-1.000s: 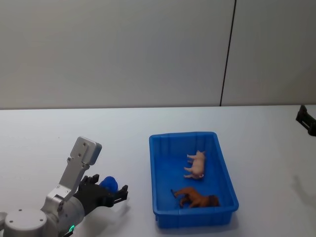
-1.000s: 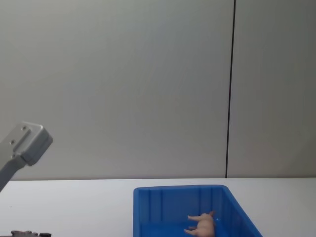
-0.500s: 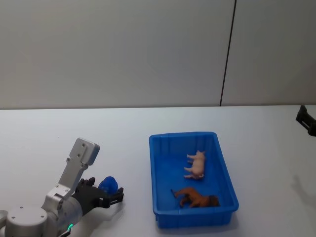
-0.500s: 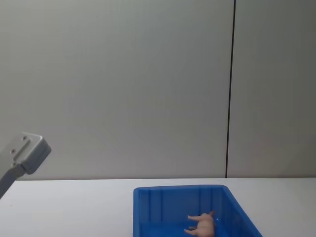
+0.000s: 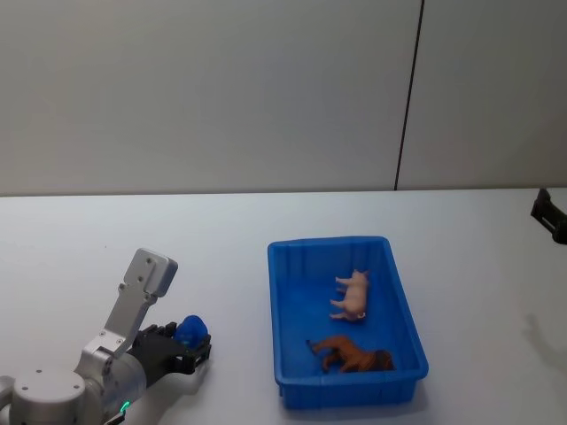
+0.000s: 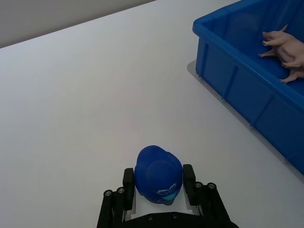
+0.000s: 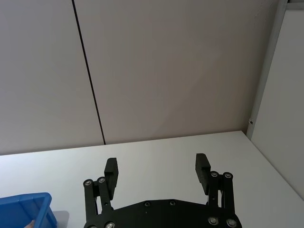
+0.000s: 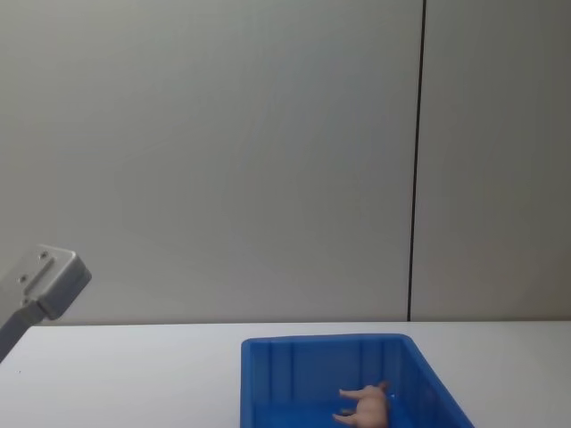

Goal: Pick up the two dolls from the table and place them into the box.

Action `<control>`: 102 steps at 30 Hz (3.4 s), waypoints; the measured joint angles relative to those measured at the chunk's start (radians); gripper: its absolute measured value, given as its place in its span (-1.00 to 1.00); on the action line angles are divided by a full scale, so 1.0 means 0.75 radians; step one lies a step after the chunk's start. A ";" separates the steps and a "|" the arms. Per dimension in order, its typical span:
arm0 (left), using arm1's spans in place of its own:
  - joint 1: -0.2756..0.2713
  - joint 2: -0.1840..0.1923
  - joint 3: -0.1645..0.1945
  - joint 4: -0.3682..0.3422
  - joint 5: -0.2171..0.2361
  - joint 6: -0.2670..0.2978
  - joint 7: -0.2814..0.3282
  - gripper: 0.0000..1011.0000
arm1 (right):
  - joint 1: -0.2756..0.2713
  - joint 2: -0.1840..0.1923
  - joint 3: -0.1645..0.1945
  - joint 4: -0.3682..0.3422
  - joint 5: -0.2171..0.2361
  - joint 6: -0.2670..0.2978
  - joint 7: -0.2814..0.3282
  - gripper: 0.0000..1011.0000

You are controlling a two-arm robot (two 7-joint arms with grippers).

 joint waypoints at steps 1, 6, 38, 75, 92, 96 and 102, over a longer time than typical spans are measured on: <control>0.000 0.000 0.000 0.001 0.000 0.000 0.000 0.20 | 0.000 0.000 0.000 0.000 0.000 0.000 0.000 0.98; -0.001 -0.001 -0.001 0.003 0.001 0.001 0.000 0.12 | 0.000 0.000 0.000 0.000 0.000 0.000 0.000 0.98; 0.010 0.048 -0.050 -0.247 0.032 -0.151 -0.028 -0.28 | 0.000 0.000 0.000 0.000 0.000 0.000 0.000 0.98; -0.268 -0.161 0.085 -0.059 0.272 -0.152 -0.713 -0.56 | 0.000 0.000 0.000 0.000 0.000 0.000 0.000 0.98; -0.336 -0.224 0.122 0.027 0.334 -0.168 -0.799 0.53 | 0.000 0.000 0.000 0.000 0.000 0.000 0.000 0.98; -0.329 -0.217 0.120 0.012 0.334 -0.167 -0.770 0.74 | 0.000 0.000 0.000 0.000 0.000 0.000 0.000 0.98; -0.306 -0.197 0.110 -0.036 0.331 -0.160 -0.685 0.98 | 0.000 0.000 0.000 0.000 0.000 0.000 0.000 0.98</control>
